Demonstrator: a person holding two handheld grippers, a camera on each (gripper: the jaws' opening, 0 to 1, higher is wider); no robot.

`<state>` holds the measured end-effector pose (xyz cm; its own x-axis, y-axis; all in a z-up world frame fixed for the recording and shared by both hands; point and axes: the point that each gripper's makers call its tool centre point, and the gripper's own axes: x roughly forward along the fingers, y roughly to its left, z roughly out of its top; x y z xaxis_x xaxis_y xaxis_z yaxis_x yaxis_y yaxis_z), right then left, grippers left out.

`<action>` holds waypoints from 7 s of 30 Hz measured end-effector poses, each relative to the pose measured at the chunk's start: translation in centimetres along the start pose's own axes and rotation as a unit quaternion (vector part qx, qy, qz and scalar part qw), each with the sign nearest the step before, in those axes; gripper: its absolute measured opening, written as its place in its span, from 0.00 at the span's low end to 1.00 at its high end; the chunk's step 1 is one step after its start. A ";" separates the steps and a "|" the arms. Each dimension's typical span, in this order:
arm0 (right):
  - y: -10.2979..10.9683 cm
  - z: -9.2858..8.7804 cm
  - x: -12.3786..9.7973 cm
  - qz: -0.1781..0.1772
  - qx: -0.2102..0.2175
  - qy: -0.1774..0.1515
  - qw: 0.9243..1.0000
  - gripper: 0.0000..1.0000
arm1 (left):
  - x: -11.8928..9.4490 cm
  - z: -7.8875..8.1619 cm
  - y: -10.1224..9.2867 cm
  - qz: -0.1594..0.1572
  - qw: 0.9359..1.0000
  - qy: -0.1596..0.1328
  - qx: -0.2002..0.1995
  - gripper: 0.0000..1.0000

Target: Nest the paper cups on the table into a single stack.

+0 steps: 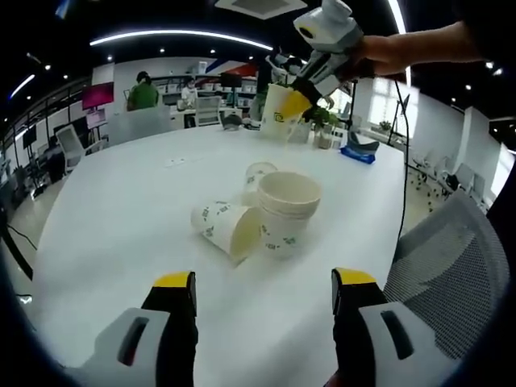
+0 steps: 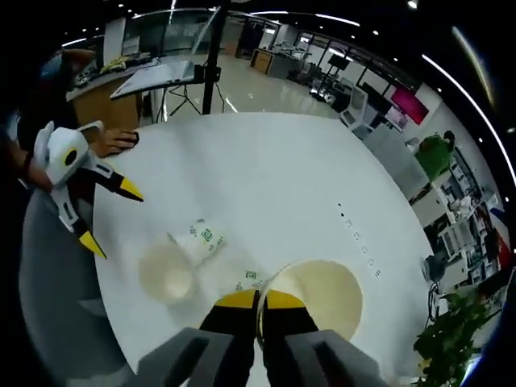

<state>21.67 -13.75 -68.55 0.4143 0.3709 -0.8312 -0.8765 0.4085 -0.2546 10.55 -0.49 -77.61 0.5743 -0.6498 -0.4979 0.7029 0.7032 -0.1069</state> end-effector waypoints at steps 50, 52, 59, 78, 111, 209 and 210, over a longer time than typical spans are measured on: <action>11.6 2.4 1.4 0.101 -0.088 -0.004 0.991 0.00 | 0.0 -0.3 -0.2 0.000 1.000 0.009 -0.001 0.67; 11.8 2.3 1.6 0.103 -0.090 -0.002 0.991 0.00 | 0.0 -0.3 -0.3 -0.001 1.000 0.009 -0.001 0.67; 12.2 2.3 1.9 0.106 -0.091 0.004 0.990 0.00 | 0.1 -0.4 -0.1 -0.002 1.000 0.009 -0.001 0.67; 12.1 1.6 2.4 0.106 -0.081 0.014 0.991 0.00 | 0.2 -0.5 -0.1 -0.005 1.000 0.010 0.000 0.67; 11.3 0.9 2.5 0.098 -0.066 0.016 0.993 0.04 | 0.5 -0.9 -0.1 -0.006 1.000 0.013 0.001 0.66; -3.1 -3.7 2.8 -0.075 0.270 -0.023 0.960 0.43 | -0.2 0.7 -0.8 -0.011 1.000 -0.014 0.024 0.68; -3.2 -3.9 2.9 -0.074 0.268 -0.023 0.960 0.44 | -0.2 0.7 -0.8 -0.011 1.000 -0.014 0.024 0.68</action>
<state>24.73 -17.22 -72.05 0.5463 0.3069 -0.7794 -0.5602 0.8256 -0.0676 10.18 -1.13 -76.84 0.5695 -0.6728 -0.4723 0.7342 0.6747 -0.0758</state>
